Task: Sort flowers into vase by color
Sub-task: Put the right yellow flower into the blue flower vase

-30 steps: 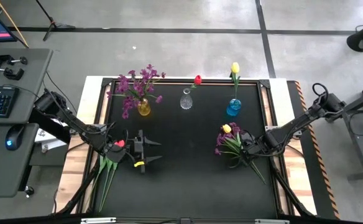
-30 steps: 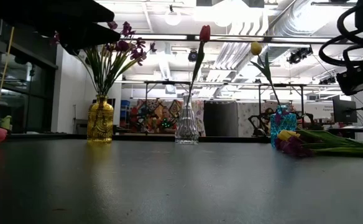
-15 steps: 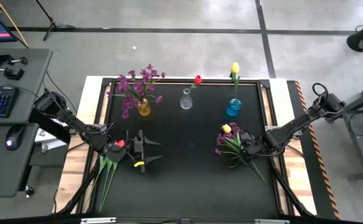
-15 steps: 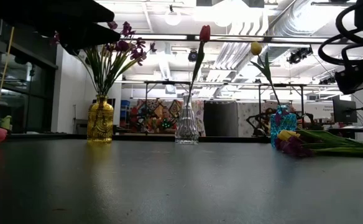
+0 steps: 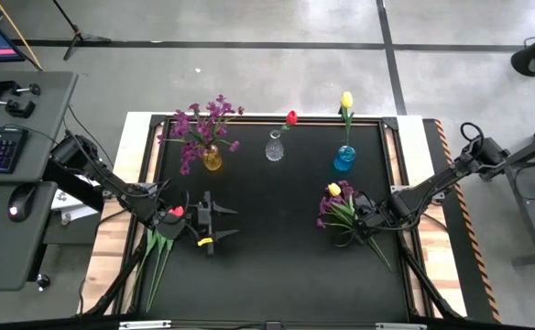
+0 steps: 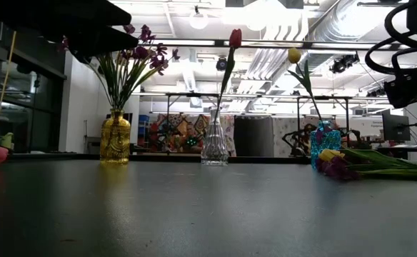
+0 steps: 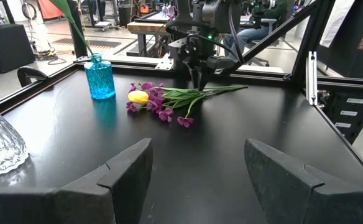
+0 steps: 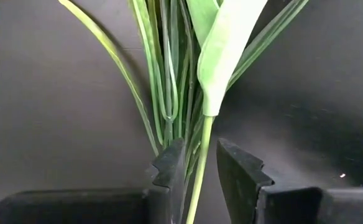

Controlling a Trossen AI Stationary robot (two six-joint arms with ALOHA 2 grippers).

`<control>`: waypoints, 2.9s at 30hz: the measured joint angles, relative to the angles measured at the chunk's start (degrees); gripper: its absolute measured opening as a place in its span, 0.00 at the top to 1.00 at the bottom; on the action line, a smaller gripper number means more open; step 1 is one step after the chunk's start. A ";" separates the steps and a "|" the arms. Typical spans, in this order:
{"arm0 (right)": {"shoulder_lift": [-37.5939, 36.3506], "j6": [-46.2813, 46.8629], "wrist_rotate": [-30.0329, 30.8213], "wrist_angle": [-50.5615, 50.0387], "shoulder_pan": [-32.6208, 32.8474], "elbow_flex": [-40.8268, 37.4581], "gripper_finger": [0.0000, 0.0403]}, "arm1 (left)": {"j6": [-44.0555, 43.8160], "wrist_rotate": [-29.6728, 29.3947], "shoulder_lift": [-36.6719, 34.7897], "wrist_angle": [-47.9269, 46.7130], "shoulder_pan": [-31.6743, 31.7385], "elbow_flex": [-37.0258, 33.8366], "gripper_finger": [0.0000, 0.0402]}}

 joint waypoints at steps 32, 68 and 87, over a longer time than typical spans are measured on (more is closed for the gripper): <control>3.67 1.28 -2.16 -0.71 -0.02 0.00 0.79 | 0.00 -0.18 0.02 -0.01 0.04 0.00 0.40; 3.65 -20.66 10.74 2.28 1.01 19.22 1.00 | 0.00 -0.07 0.02 -0.06 0.04 0.00 0.40; -3.48 -48.13 71.67 19.76 -2.88 17.88 1.00 | 0.02 -0.27 0.02 -1.39 0.04 0.00 0.40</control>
